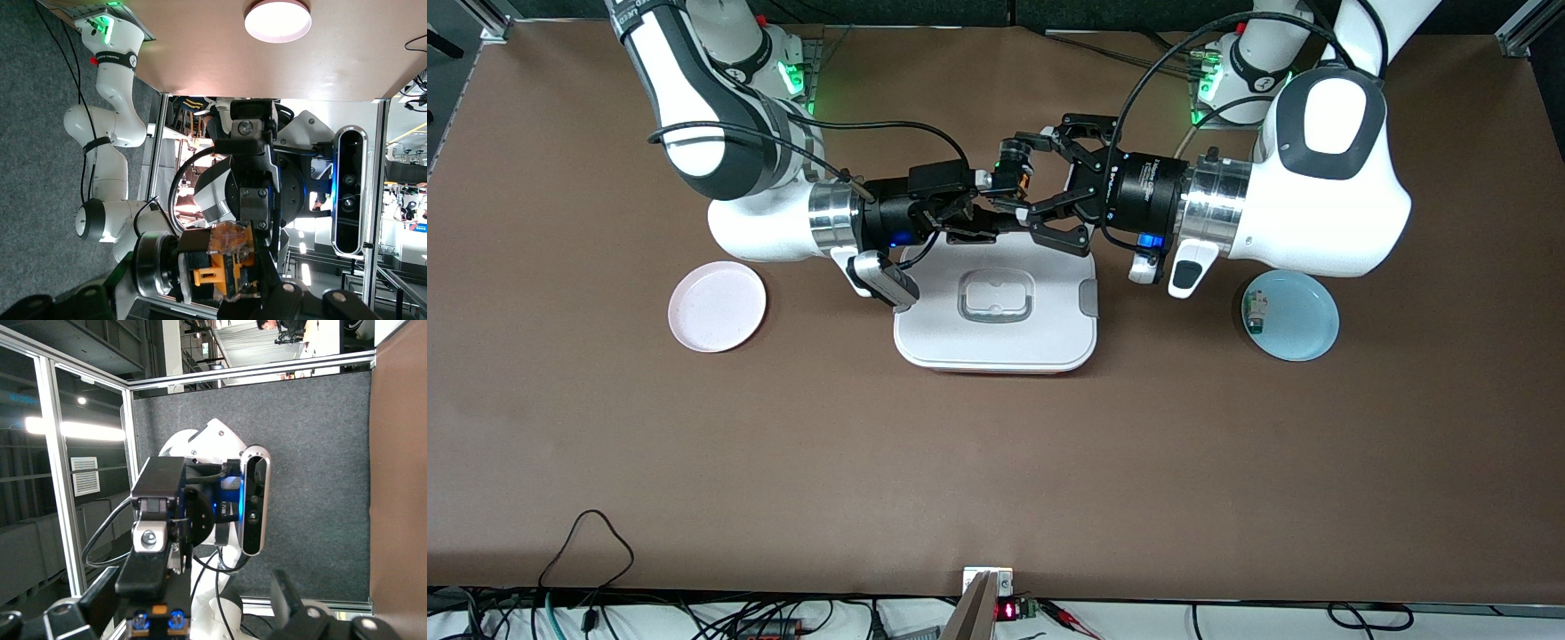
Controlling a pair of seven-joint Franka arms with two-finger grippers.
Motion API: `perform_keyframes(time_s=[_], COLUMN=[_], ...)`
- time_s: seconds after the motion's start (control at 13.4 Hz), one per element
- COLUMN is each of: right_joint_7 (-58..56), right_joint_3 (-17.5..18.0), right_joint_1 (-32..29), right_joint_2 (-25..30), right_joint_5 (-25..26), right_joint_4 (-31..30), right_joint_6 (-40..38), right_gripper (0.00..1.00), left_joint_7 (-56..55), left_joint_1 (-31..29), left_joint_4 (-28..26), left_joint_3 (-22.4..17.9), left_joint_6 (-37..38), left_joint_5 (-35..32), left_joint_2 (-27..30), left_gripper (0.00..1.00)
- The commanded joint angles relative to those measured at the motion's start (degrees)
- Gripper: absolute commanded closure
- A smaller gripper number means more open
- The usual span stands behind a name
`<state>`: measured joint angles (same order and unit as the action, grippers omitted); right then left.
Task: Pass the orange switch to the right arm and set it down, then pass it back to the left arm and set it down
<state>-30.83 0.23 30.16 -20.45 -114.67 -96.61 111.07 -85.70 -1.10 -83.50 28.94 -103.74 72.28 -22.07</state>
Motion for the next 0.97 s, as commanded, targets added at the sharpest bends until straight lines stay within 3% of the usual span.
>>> perform_keyframes(time_s=[0.0,0.15,0.52,0.89], right_joint_7=[0.0,0.0,-0.3,-0.5], right_joint_3=[0.0,0.0,0.0,0.0], right_joint_1=[0.0,0.0,-0.2,-0.2], right_joint_2=[1.6,1.7,2.5,2.5], right_joint_5=[-0.5,-0.5,-0.5,-0.4], right_joint_4=[-1.7,-1.7,-1.7,-1.7], right_joint_6=[0.2,0.4,0.3,0.2], right_gripper=[0.33,0.46,0.66,0.72], left_joint_7=[0.1,0.1,0.1,0.1], left_joint_1=[-0.1,-0.1,-0.2,-0.2], left_joint_4=[0.1,0.1,0.1,0.1], left_joint_3=[0.1,0.1,0.1,0.1], left_joint_6=[0.0,0.0,0.0,0.1], left_joint_5=[1.5,1.5,1.5,1.5], left_joint_2=[0.6,0.6,0.6,0.6], left_gripper=[0.97,0.97,0.97,0.97])
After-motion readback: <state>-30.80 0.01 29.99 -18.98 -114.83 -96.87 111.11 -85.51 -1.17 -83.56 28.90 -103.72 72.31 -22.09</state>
